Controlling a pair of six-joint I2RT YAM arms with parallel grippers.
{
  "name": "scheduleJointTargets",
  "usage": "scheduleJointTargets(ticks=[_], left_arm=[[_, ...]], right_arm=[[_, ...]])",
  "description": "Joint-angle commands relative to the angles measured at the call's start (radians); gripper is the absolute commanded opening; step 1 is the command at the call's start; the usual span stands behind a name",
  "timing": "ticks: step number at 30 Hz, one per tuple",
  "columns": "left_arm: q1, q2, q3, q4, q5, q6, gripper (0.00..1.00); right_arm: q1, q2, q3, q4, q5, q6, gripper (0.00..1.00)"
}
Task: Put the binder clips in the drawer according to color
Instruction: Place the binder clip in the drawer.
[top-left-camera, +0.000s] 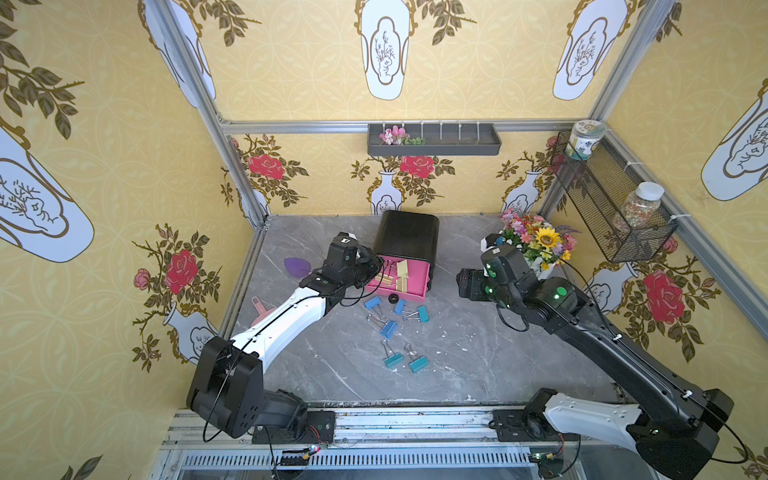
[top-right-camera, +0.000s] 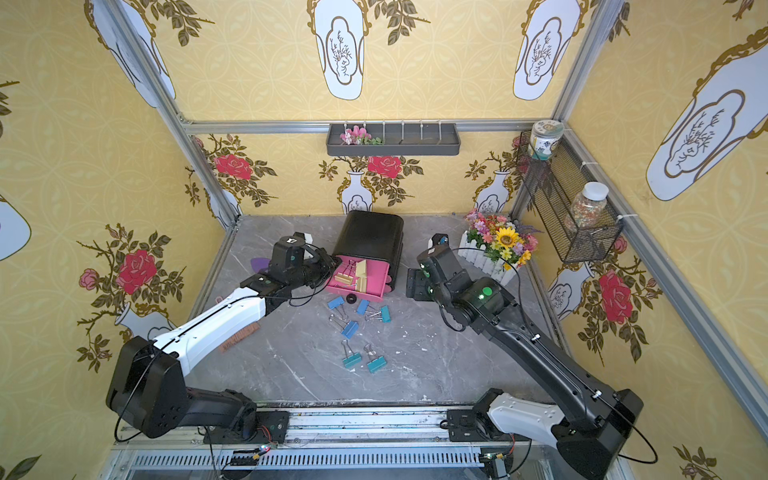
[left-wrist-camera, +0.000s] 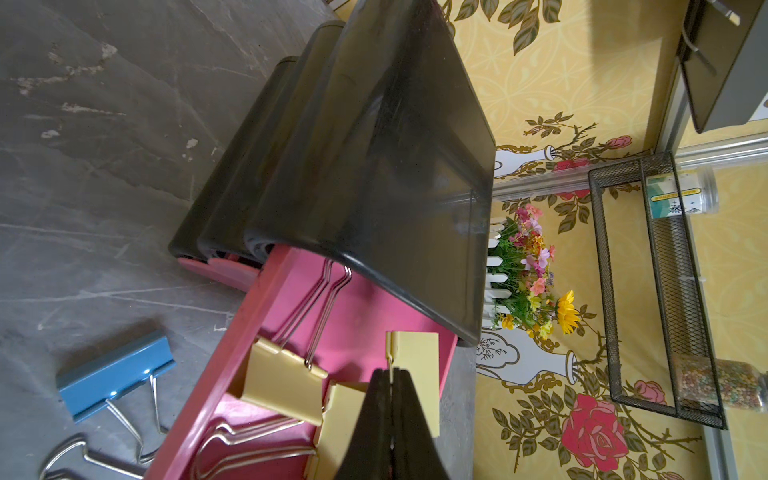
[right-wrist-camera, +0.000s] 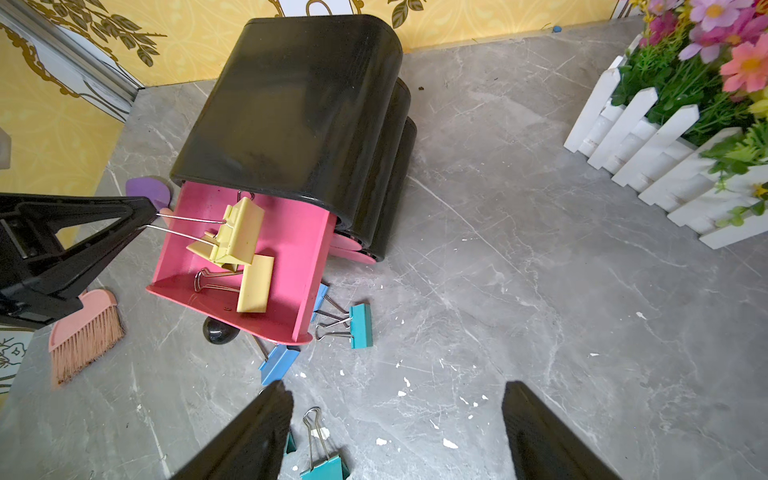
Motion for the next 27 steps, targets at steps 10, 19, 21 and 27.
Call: scheduleJointTargets(ticks=[10,19,21,27], left_arm=[[0.000,0.050,-0.002,0.073,0.020,-0.003,0.00],[0.000,0.065,0.000,0.095,0.029,-0.014,0.02],[0.000,0.066,0.003,0.095,0.028,-0.013,0.15],[0.000,0.058,0.017,0.083,0.022,0.000,0.34]], right_arm=[[-0.002,-0.009,-0.007,0.002,0.005,-0.007,0.84],[-0.003,-0.001,-0.015,0.015,-0.009,0.002,0.84],[-0.003,-0.001,-0.016,0.016,-0.011,0.002,0.84],[-0.003,-0.001,-0.018,0.021,-0.019,0.002,0.84]])
